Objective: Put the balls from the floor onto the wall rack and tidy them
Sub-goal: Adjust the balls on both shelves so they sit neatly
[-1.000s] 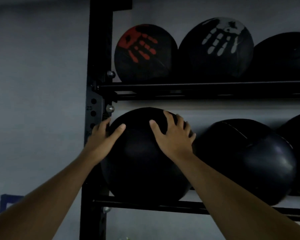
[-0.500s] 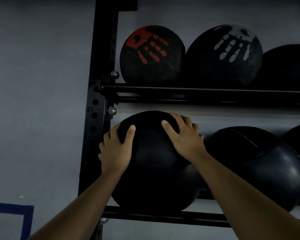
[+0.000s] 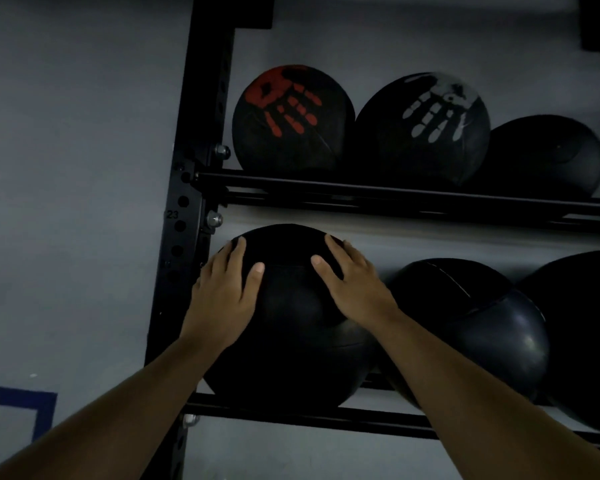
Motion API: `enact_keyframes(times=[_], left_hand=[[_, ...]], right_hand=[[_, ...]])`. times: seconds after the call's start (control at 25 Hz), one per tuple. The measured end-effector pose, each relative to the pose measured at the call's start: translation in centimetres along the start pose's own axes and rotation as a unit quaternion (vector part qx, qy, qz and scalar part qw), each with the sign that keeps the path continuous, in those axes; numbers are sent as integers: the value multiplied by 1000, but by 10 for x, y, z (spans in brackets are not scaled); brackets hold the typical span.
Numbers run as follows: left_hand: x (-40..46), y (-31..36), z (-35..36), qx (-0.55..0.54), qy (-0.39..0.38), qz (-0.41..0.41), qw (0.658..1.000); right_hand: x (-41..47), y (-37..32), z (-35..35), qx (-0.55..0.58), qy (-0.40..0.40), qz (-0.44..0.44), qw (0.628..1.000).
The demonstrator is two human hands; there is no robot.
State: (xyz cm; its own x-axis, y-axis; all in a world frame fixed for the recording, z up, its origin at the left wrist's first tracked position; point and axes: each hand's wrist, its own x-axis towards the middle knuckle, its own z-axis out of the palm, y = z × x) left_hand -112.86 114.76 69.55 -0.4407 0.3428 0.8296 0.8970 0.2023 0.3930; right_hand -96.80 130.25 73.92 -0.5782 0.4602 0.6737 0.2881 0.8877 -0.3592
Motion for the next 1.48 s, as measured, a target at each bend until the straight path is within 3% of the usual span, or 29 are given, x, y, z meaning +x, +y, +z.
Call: enact_keyframes(times=[0.12,0.2,0.32,0.6,0.88,1.04,1.24,1.48], left_hand=[[5,30,-12,95,10,107,990],[14,58,-14,186,-12,202,961],[28,124,0,271,-68,279,919],[52,277,59,317,-85,319,889],[88,378,100,304,-23,372,877],[127,413,117,273,22,354,895],[165,451,155,82,-3,211,974],[202,490,207,10,39,160,986]], right_hand=[[-5,13,-37,-58,-16,-17,998],[-7,26,-65,-112,4,-21,993],[-15,53,-119,-126,33,-13,991],[-31,142,-249,-150,65,-9,986],[-22,212,-336,-171,131,0,977],[1,232,-367,-187,186,4,965],[38,259,-394,-196,236,50,950],[94,288,-408,-64,212,54,974]])
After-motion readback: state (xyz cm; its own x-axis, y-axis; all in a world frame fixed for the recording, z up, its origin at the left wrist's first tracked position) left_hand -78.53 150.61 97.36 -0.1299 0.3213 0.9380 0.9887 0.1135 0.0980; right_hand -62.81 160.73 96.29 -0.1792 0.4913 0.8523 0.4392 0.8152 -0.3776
